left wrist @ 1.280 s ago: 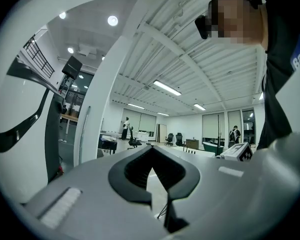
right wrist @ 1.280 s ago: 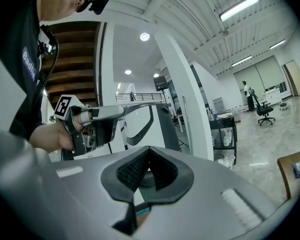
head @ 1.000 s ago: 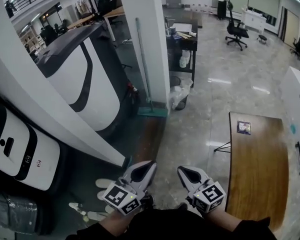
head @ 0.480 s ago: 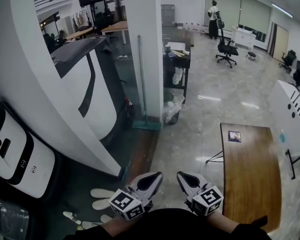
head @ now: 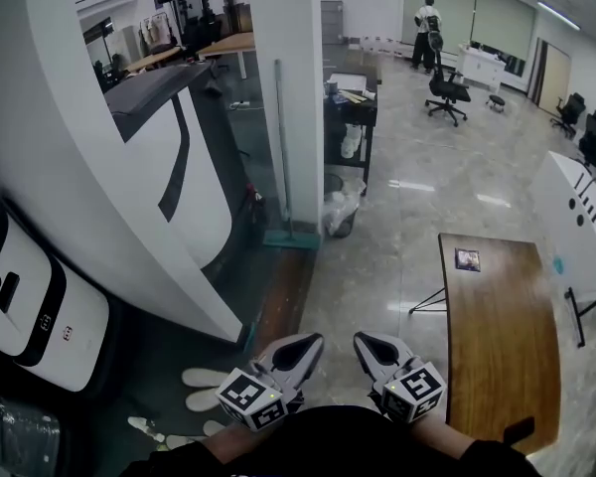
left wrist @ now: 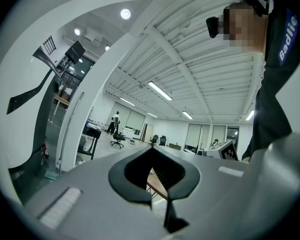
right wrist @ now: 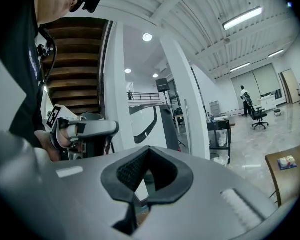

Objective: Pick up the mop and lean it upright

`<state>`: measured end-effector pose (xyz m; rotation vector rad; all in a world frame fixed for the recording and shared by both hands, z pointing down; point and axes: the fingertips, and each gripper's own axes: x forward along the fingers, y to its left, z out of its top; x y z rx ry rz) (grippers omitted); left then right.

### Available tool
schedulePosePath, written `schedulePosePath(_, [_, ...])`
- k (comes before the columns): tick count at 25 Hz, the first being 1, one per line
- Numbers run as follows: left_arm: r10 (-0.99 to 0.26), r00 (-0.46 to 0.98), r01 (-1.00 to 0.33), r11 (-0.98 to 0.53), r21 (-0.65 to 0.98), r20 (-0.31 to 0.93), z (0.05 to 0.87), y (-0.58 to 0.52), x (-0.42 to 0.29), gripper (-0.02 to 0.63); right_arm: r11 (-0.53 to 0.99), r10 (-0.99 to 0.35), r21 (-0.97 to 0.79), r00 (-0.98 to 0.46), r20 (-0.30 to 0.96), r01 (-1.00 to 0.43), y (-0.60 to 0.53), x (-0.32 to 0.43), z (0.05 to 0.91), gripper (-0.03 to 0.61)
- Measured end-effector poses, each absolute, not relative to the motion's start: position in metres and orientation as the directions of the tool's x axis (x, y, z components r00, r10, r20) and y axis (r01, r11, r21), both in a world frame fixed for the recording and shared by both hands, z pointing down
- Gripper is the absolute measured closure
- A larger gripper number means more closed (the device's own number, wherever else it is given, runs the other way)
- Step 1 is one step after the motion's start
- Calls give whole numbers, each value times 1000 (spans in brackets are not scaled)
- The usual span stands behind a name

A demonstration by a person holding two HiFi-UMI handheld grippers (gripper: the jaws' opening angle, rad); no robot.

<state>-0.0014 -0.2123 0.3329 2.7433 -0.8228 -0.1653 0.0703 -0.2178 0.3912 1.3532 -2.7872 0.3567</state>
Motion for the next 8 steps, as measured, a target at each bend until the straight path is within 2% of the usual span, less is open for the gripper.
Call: schedulePosePath(8, [-541, 841, -516, -812, 273, -22, 333, -209, -5, 595, 597, -774, -202, -624, 111, -776, -219, 62, 392, 577])
